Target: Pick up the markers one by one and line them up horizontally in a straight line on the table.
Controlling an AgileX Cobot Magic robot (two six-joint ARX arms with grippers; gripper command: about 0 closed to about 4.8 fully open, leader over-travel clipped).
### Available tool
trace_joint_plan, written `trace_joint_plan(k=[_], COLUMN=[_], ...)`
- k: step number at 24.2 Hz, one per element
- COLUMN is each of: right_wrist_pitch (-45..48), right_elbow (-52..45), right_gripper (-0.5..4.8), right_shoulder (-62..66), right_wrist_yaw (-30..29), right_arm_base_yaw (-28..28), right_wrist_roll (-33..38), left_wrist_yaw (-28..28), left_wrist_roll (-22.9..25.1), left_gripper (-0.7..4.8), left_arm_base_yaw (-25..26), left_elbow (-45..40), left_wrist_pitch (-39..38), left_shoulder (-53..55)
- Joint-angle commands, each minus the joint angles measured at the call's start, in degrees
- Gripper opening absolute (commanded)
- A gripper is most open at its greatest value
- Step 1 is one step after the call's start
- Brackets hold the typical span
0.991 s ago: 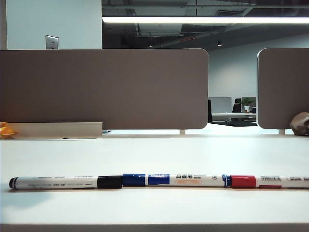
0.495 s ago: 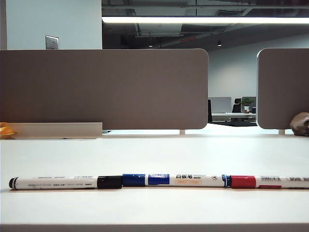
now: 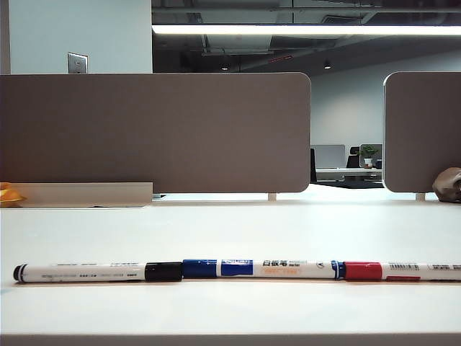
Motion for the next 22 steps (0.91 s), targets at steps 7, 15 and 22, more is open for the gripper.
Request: trace_joint_plan(k=[7,15,22], right_wrist_pitch=[5.99,7.15,17.27], right_elbow=[-5.09,-10.97,-16.5], right_gripper=[-0.06,-0.06,-0.06], right_shoulder=[0.04,0.04,0.02], right_wrist_yaw=[0.28,0.13,-0.07], right_arm_base_yaw=[0.02,0.04,0.04], right_wrist_roll=[0.48,0.5,2.62], left_wrist_yaw=[0.83,1.42,1.49], left_wrist_roll=[-6.56,-6.56,-6.38], left_gripper=[-0.06,-0.06,-0.06], left_arm_base_yaw=[0.09,0.09,0.09], left_elbow=[-11.93,-18.18,-18.23], left_wrist_pitch=[18.01,20.39,20.33], left_shoulder=[0.07,0.07,0.07])
